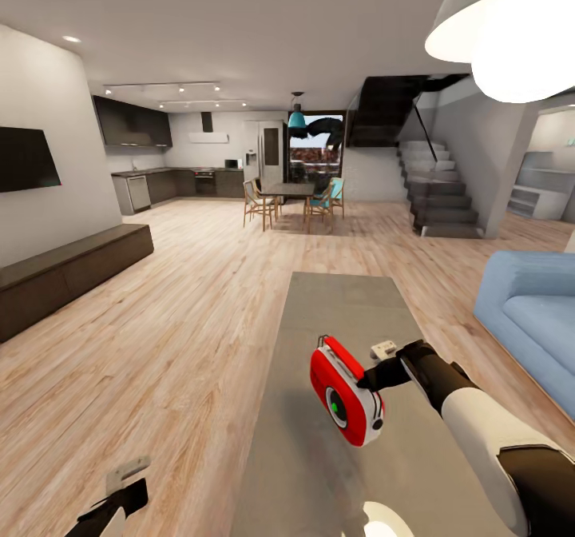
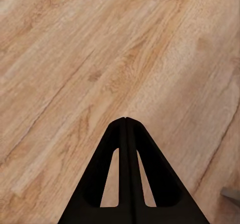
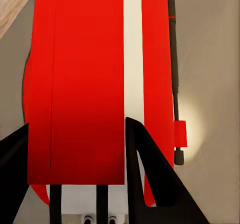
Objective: Turn on the radio receiver that's on the table in the living room.
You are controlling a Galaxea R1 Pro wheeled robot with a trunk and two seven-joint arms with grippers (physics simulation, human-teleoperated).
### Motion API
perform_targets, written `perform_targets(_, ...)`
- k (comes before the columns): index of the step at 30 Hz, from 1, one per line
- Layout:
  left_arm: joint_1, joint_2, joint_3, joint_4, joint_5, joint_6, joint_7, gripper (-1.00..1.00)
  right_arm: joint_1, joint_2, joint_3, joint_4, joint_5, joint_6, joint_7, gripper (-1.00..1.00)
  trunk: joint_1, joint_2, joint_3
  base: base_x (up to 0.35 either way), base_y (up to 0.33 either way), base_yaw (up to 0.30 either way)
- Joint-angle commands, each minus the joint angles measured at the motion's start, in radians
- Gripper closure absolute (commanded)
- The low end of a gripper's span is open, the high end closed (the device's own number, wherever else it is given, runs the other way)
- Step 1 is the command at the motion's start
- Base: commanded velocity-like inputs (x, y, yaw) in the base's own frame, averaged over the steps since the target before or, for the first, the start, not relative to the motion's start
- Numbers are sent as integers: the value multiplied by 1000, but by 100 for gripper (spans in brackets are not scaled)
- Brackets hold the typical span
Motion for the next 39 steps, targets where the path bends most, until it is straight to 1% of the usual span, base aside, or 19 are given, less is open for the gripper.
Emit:
perform_targets(1,0,-1,1,0,0,0,0,100,0,1,-1,0,-5,2,-2,100,0,0,0,0,0,0)
perform_targets(7,0,-3,2,0,0,-1,0,100,0,2,-1,1,-5,5,-10,100,0,0,0,0,0,0)
perform_targets(13,0,-4,2,0,0,-2,0,100,0,3,-1,46,-6,6,-44,100,0,0,0,0,0,0)
perform_targets(16,0,-4,2,0,0,-2,0,100,0,3,-1,67,-6,6,-49,100,0,0,0,0,0,0)
perform_targets(39,0,0,2,0,0,-2,0,100,0,3,-9,153,-11,-4,-23,100,0,0,0,0,0,0)
